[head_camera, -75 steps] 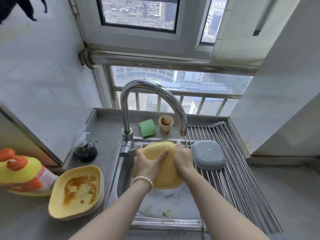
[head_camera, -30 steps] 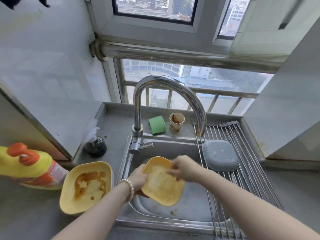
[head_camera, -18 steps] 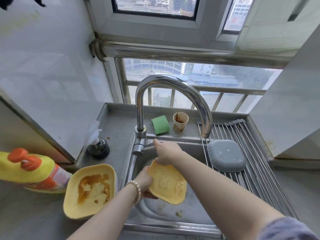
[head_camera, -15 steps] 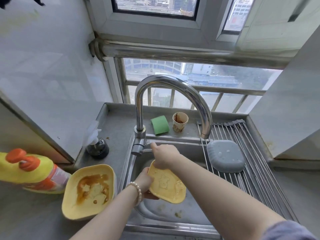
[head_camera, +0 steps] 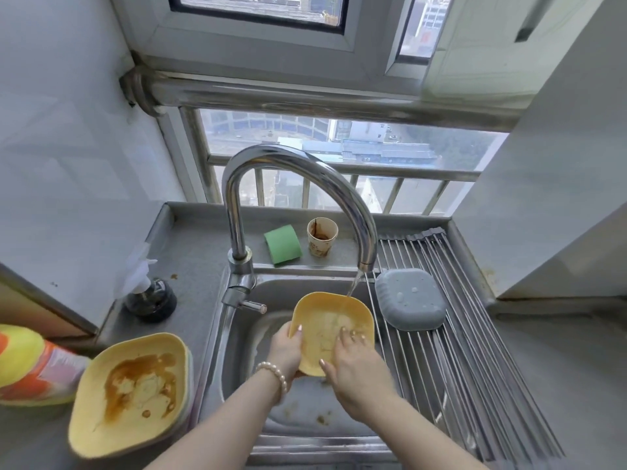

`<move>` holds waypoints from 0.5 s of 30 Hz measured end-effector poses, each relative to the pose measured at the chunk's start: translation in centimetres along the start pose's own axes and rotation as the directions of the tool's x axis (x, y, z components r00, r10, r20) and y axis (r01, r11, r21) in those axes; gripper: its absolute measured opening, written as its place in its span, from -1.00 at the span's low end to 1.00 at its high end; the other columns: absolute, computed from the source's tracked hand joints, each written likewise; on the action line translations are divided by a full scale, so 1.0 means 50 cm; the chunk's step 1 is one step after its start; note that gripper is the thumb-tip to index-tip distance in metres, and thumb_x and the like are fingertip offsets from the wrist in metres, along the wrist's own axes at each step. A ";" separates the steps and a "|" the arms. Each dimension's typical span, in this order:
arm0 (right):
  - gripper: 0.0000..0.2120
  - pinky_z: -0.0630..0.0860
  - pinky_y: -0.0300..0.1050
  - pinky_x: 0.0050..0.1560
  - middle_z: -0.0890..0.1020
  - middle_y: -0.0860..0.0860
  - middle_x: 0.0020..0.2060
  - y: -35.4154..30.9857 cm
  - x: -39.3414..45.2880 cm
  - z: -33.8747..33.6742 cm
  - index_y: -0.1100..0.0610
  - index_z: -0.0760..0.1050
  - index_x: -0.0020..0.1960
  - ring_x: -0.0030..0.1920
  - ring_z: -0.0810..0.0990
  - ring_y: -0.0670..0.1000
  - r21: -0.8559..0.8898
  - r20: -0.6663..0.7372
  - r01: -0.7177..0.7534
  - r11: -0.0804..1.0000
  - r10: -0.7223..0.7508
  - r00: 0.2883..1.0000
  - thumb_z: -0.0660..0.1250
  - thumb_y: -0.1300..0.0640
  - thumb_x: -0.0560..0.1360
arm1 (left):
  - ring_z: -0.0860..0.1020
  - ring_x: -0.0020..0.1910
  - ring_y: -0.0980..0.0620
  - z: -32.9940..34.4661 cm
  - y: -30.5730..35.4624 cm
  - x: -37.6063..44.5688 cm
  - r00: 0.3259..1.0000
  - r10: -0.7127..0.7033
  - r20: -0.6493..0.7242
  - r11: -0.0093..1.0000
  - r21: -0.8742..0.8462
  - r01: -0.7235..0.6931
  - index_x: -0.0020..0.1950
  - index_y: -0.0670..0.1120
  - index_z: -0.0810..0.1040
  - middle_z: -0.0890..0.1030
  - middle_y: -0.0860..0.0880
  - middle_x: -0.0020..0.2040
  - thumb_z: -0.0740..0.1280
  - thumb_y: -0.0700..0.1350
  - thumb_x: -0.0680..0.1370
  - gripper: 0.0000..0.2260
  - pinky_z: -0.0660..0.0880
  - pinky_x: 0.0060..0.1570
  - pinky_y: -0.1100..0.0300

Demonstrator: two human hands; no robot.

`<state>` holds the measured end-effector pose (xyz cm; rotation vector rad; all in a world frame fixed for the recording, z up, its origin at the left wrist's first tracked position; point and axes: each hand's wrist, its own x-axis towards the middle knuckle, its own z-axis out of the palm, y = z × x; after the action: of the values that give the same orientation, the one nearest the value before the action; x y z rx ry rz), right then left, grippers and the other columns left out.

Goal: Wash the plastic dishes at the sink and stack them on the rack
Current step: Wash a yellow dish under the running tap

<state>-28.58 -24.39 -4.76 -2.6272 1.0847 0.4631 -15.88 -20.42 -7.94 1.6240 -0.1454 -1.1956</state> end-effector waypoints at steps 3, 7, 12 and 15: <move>0.05 -0.26 0.06 0.48 -0.17 0.20 0.53 0.011 0.040 -0.025 0.21 -0.17 0.56 0.53 -0.17 0.19 -0.014 0.027 -0.125 0.992 0.125 0.992 -0.57 -0.43 0.29 | 0.58 -0.15 -0.08 0.030 -0.005 -0.019 0.997 -0.024 0.073 0.995 -0.091 0.031 0.10 -0.09 0.50 0.61 -0.15 -0.01 0.10 -0.12 0.68 -0.81 0.60 -0.31 0.02; -0.42 -0.37 0.04 0.47 -0.21 0.05 0.54 -0.013 0.075 -0.046 0.09 -0.20 0.57 0.52 -0.29 0.01 0.122 0.103 0.137 0.983 -0.150 0.983 -0.19 -0.15 0.65 | 0.62 -0.01 -0.01 0.031 0.001 -0.020 0.977 -0.060 0.203 0.947 -0.297 0.120 0.22 0.03 0.49 0.64 -0.01 0.06 0.05 0.05 0.67 -0.73 0.58 -0.24 0.06; -0.44 -0.18 0.04 0.51 -0.04 0.07 0.56 0.009 0.017 -0.046 0.12 -0.06 0.57 0.55 -0.12 0.06 0.088 0.227 0.313 0.945 -0.326 0.918 -0.13 -0.14 0.65 | 0.63 -0.07 -0.15 -0.002 0.019 0.000 0.990 0.000 0.142 0.922 -0.383 0.055 0.31 -0.16 0.39 0.62 -0.20 0.05 0.07 0.02 0.66 -0.66 0.62 -0.20 0.00; -0.26 -0.18 0.01 0.51 -0.08 0.12 0.55 0.034 0.025 -0.061 0.19 -0.08 0.56 0.55 -0.11 0.09 -0.034 0.137 0.152 0.988 -0.146 0.980 -0.20 -0.29 0.58 | 0.64 -0.08 -0.12 0.001 0.014 -0.005 0.982 -0.038 0.184 0.948 -0.303 0.094 0.29 -0.04 0.40 0.63 -0.12 0.08 0.05 0.07 0.66 -0.69 0.61 -0.29 -0.08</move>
<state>-28.40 -27.45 -2.64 -2.6467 0.8391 0.6276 -15.75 -20.59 -7.22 1.2564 -0.0124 -1.3412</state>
